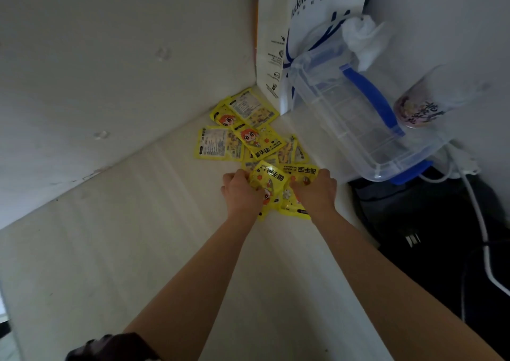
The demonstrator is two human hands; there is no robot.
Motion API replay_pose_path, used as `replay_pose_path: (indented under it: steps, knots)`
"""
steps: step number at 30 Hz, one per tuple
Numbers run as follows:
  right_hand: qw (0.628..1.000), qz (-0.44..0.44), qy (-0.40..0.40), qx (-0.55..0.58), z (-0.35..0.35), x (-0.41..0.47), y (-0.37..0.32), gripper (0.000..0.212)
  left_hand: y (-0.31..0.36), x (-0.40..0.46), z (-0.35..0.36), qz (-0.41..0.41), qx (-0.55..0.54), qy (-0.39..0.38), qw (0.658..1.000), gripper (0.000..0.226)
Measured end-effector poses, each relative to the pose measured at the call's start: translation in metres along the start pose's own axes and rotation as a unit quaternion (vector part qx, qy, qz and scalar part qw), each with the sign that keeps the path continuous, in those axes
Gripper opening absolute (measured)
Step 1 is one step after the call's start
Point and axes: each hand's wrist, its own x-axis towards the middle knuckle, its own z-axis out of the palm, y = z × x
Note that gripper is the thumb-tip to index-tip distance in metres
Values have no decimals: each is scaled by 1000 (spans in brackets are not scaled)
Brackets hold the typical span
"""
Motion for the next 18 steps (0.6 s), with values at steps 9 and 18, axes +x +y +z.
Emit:
replay_pose_path:
  steps: [9,18]
  knots:
    - [996,32,-15,87,1,2,-3,31,7,2,1,-62,-97,10,993,41]
    - [992,41,-45,110,3,1,-2,32,9,5,5,-70,-49,28,996,47]
